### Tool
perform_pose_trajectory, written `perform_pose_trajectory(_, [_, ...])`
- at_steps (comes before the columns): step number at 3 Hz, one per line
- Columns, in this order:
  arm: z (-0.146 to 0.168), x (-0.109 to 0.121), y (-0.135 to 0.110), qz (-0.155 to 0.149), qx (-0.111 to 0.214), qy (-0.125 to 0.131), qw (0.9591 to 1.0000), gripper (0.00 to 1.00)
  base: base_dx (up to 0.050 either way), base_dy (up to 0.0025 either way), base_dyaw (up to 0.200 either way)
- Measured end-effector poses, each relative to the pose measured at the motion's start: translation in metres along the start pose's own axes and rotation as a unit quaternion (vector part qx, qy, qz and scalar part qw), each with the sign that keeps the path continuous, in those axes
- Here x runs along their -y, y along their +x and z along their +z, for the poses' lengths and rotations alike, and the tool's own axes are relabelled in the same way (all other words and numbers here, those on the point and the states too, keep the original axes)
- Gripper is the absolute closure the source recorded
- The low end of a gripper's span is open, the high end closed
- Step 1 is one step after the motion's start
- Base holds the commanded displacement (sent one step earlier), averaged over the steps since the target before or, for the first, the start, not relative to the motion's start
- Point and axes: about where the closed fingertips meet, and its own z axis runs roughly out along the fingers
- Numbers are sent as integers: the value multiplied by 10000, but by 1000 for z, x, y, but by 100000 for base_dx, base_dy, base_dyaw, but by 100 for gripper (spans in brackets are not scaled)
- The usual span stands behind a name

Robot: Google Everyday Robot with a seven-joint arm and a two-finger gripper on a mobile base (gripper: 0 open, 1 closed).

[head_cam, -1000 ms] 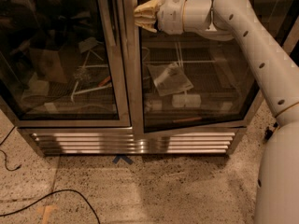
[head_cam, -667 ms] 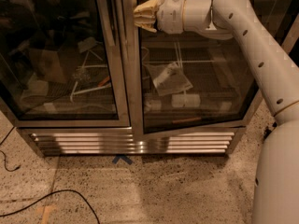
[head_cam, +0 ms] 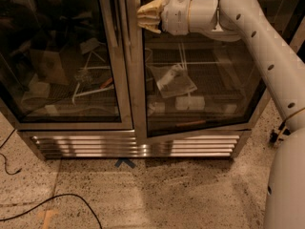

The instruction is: Pick orange can from top drawer and place on counter

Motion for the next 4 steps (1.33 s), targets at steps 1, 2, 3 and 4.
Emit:
perform_pose_trajectory(1, [0,0,0,0,0,0,10000,100,0,0,0])
perform_pose_trajectory(2, [-1,0,-1,-6,35,45,10000,100,0,0,0])
perform_pose_trajectory(3, [-3,1,-4,-25,76,107,9999,100,0,0,0])
perform_pose_trajectory(4, [-9,7,-8,-87,109,212,9997,100,0,0,0])
